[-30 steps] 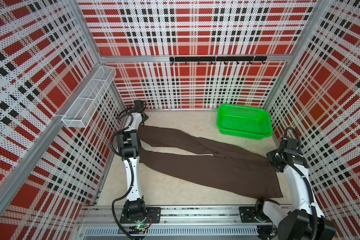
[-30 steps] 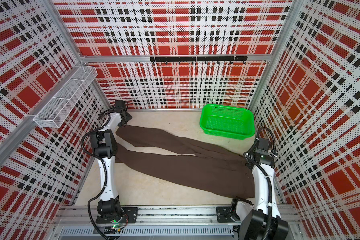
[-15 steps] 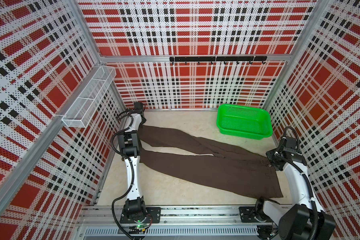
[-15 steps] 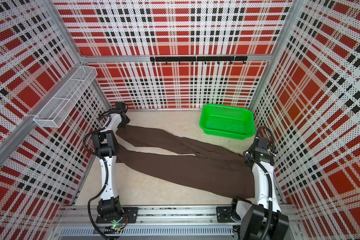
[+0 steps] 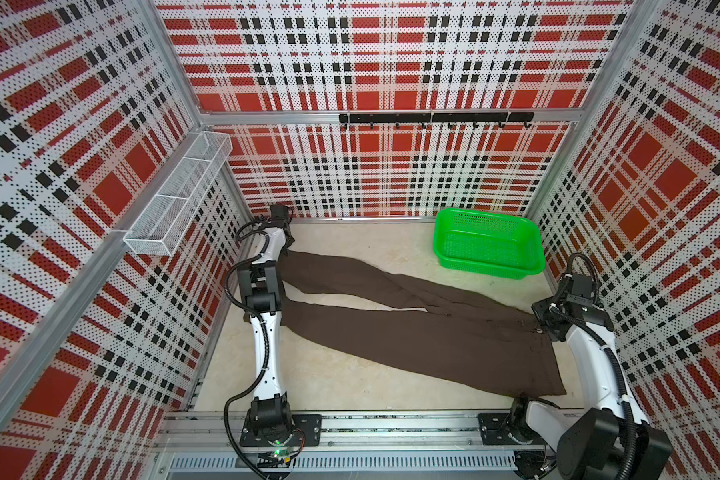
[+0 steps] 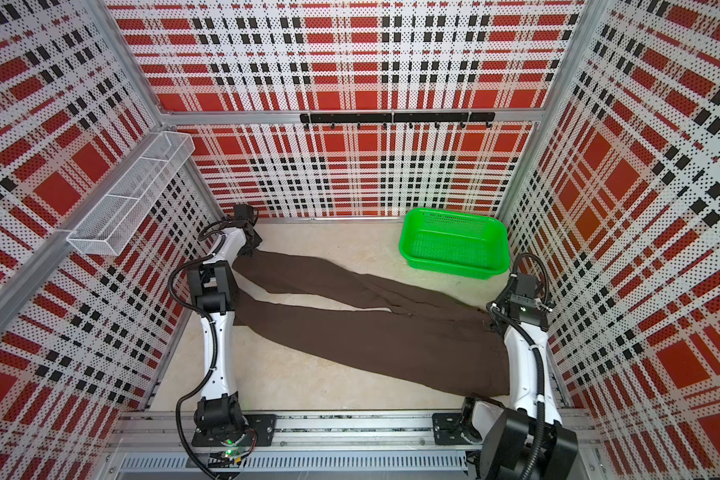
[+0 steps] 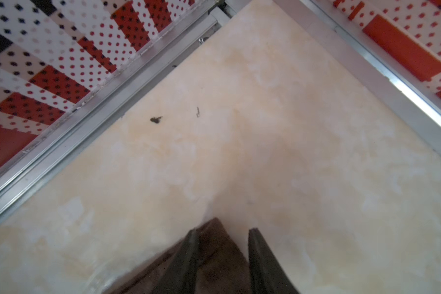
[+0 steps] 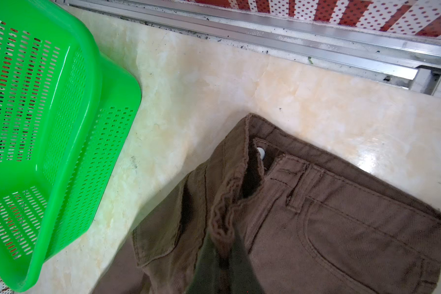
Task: Fold and stack the trousers
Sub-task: Flatten out the trousers at the center of the table.
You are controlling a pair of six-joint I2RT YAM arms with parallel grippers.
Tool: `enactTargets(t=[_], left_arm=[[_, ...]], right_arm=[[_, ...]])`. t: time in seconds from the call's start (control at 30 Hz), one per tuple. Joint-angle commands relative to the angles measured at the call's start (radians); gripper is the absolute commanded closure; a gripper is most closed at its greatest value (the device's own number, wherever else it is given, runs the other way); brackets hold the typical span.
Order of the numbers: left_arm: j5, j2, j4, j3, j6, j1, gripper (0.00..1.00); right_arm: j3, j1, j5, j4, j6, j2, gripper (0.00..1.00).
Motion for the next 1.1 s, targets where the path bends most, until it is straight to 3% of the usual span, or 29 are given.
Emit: enactTargets(t=[0.0, 0.27, 0.43, 0.53, 0.57, 0.63, 0.83, 1.07], left_arm=[[0.026, -0.029, -0.032, -0.055, 0.020, 0.001, 0.57], [-0.004, -0.015, -0.056, -0.048, 0.036, -0.015, 0.61], [0.011, 0.010, -0.075, -0.004, 0.037, -0.018, 0.81], [0.002, -0.003, -0.075, -0.008, 0.030, -0.015, 1.00], [-0.010, -0.016, -0.074, -0.013, 0.026, -0.013, 1.00], [-0.020, -0.071, -0.056, -0.052, 0.019, -0.008, 1.00], [0.159, -0.376, 0.200, -0.417, -0.031, 0.027, 1.00], [0.229, -0.623, 0.246, -0.574, -0.001, 0.020, 1.00]], right_arm=[[0.011, -0.011, 0.002, 0.007, 0.005, -0.009, 1.00], [0.003, -0.010, -0.003, 0.021, 0.010, 0.002, 1.00], [0.003, -0.010, -0.001, 0.024, 0.007, 0.005, 1.00], [0.007, -0.010, 0.000, 0.027, 0.007, 0.008, 1.00], [0.008, -0.010, -0.002, 0.029, 0.007, 0.009, 1.00], [0.019, -0.010, -0.005, 0.034, 0.009, 0.013, 1.00], [0.126, -0.010, 0.007, 0.026, -0.006, 0.028, 1.00], [0.230, -0.014, 0.023, 0.010, -0.024, 0.011, 1.00]])
